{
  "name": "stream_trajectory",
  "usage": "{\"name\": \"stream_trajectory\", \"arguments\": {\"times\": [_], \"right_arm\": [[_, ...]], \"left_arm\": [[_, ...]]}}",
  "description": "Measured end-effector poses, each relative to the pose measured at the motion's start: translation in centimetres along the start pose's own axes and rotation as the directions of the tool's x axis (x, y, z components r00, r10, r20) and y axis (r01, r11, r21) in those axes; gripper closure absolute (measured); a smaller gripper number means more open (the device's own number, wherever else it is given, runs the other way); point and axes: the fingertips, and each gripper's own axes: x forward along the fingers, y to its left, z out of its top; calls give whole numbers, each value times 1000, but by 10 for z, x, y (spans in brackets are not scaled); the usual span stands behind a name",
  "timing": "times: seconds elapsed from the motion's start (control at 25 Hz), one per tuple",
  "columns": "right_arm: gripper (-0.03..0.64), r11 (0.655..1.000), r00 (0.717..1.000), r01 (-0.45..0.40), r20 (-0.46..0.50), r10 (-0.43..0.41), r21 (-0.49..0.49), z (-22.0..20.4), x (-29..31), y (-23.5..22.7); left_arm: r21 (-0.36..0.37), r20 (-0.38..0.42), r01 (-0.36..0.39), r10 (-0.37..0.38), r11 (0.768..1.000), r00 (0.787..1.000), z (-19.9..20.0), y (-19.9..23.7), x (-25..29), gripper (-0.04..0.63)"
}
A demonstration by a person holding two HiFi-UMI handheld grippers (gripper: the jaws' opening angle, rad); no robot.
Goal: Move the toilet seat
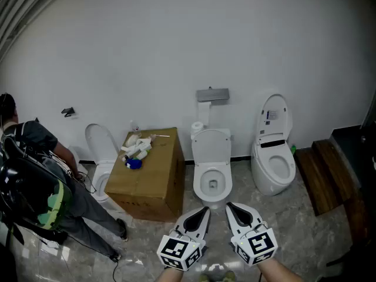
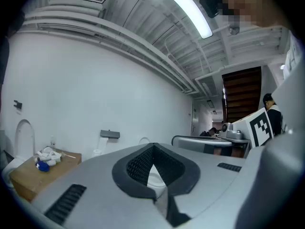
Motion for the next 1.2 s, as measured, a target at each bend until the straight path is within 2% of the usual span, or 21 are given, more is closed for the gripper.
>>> {"name": "stream_trajectory", "arguments": {"times": [0.32,0.48,1.2], "right_arm": [[600,1000,1000,-19,5,19,9,-18,-12,9],[600,999,999,-36,5,36,35,-5,-6,1],[600,998,998,-62,28,62,17,-22,-15,-49]], "left_arm": [[3,-2,2,-2,1000,1000,-20,-8,-7,587],[2,-16,-9,9,1000,1000,-9,-5,4,586],[33,-32,-70,72,997,997,-31,-21,50,588]]}}
